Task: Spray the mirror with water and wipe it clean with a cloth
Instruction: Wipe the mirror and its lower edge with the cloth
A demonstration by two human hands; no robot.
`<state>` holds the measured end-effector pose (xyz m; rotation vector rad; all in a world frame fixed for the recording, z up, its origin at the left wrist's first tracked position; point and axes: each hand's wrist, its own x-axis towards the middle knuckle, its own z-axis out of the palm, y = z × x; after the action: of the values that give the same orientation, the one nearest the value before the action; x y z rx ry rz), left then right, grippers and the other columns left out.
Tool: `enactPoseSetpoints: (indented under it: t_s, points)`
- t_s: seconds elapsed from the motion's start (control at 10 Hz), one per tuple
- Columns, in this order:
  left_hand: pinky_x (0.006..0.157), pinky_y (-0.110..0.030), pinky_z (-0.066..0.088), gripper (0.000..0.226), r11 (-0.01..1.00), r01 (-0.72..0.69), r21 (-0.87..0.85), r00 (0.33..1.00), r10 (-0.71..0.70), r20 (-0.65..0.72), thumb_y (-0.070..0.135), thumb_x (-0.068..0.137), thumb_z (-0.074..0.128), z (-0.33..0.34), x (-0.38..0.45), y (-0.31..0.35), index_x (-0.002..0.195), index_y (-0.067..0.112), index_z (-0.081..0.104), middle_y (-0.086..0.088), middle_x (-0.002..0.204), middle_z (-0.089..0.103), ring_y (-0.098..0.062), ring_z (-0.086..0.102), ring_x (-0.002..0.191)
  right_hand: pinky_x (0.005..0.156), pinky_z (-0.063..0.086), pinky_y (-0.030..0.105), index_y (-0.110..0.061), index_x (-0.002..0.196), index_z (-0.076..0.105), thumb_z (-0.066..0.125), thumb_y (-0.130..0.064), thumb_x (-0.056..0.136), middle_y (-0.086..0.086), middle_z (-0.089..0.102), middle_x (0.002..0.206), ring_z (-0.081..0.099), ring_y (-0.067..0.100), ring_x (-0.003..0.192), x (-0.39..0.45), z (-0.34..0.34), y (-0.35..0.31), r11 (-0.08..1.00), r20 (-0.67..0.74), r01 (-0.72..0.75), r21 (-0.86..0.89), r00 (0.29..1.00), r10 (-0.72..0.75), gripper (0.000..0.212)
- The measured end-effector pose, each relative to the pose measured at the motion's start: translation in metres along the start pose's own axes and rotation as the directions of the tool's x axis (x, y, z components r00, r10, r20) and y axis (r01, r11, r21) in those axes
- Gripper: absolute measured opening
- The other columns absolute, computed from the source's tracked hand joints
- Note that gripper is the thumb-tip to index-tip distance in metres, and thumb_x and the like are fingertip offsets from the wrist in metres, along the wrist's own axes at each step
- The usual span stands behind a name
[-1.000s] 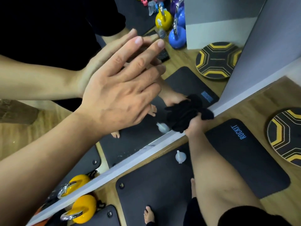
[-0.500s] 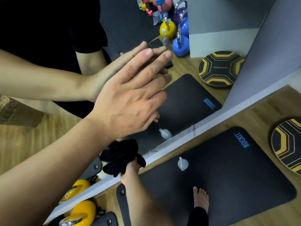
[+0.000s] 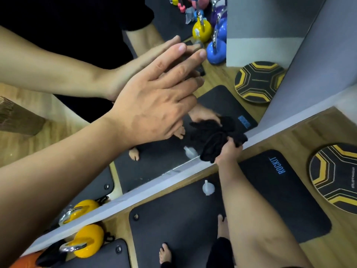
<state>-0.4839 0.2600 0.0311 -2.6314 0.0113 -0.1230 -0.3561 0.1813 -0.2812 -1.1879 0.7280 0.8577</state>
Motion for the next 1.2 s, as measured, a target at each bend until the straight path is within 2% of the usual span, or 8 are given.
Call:
enactPoseSetpoints:
  t_s: [0.2,0.4,0.5,0.7,0.9,1.0,1.1,1.2]
  points:
    - [0.12,-0.065,0.026,0.04,0.999,0.047,-0.016,0.999,-0.048,-0.007,0.018,0.101,0.035,-0.003,0.004,0.01,0.093,0.004,0.071,-0.013,0.13,0.068,-0.043,0.035,0.149,0.107,0.045,0.058,-0.038,0.149,0.036,0.063,-0.026,0.094,0.008,0.047,0.147,0.052,0.035,0.128,0.001,-0.002,-0.043,0.995,0.036,0.067,-0.068,0.997,-0.065,0.062]
    - [0.122,-0.066,0.02,0.038,0.999,0.035,-0.028,0.999,-0.035,0.006,0.019,0.1,0.034,-0.001,0.0,0.012,0.09,0.004,0.068,-0.017,0.134,0.065,-0.044,0.031,0.15,0.103,0.049,0.054,-0.036,0.148,0.037,0.064,-0.027,0.096,0.007,0.05,0.145,0.055,0.033,0.124,0.005,-0.009,-0.041,0.996,0.084,0.042,-0.077,0.996,-0.035,0.059]
    - [0.124,-0.064,0.018,0.029,0.998,-0.032,-0.045,0.999,0.033,0.025,0.021,0.099,0.042,-0.003,-0.012,0.005,0.094,0.005,0.066,-0.019,0.14,0.059,-0.041,0.03,0.152,0.103,0.05,0.054,-0.036,0.149,0.036,0.063,-0.027,0.097,0.005,0.051,0.143,0.056,0.031,0.124,0.006,-0.008,-0.038,0.993,0.102,0.043,-0.108,0.994,-0.032,0.059]
    - [0.126,-0.058,0.018,0.021,0.994,-0.026,-0.104,0.995,0.015,-0.099,0.013,0.097,0.051,0.019,-0.062,0.033,0.097,0.004,0.07,-0.02,0.137,0.061,-0.04,0.036,0.149,0.101,0.05,0.06,-0.037,0.146,0.034,0.065,-0.025,0.089,0.006,0.057,0.135,0.06,0.032,0.119,0.043,-0.008,-0.002,0.989,0.145,0.147,-0.033,0.979,-0.141,0.066]
    - [0.124,-0.058,0.024,0.018,0.988,0.108,-0.115,0.987,-0.12,-0.103,0.012,0.095,0.057,0.089,-0.154,0.082,0.097,0.005,0.072,-0.019,0.136,0.063,-0.04,0.037,0.148,0.102,0.052,0.051,-0.03,0.146,0.033,0.057,-0.028,0.097,0.004,0.057,0.135,0.061,0.025,0.117,0.079,-0.015,0.077,0.947,0.136,0.32,-0.02,0.94,-0.314,0.055]
    - [0.124,-0.058,0.023,0.018,0.975,0.185,-0.125,0.959,-0.207,-0.195,0.008,0.094,0.056,0.11,-0.189,0.088,0.096,0.004,0.073,-0.02,0.134,0.064,-0.041,0.039,0.147,0.105,0.05,0.05,-0.026,0.148,0.032,0.054,-0.027,0.099,0.005,0.055,0.138,0.059,0.024,0.12,0.093,-0.021,0.128,0.878,0.096,0.472,-0.077,0.88,-0.465,0.053]
    - [0.121,-0.063,0.026,0.02,0.974,0.22,-0.053,0.918,-0.225,-0.327,0.003,0.094,0.053,0.127,-0.21,0.081,0.096,0.0,0.073,-0.024,0.132,0.064,-0.044,0.043,0.143,0.112,0.043,0.045,-0.021,0.155,0.023,0.053,-0.027,0.1,0.008,0.042,0.148,0.05,0.026,0.131,0.106,-0.017,0.163,0.762,0.065,0.633,-0.141,0.774,-0.63,0.063]
    - [0.109,-0.048,0.046,0.035,0.944,0.317,-0.09,0.867,-0.327,-0.376,0.011,0.106,0.039,0.148,-0.239,0.078,0.11,-0.004,0.07,-0.025,0.133,0.063,-0.022,0.056,0.135,0.115,0.039,0.044,-0.011,0.155,0.024,0.053,-0.022,0.099,0.013,0.03,0.152,0.041,0.026,0.138,0.112,-0.011,0.184,0.576,0.075,0.807,-0.128,0.587,-0.806,0.064]
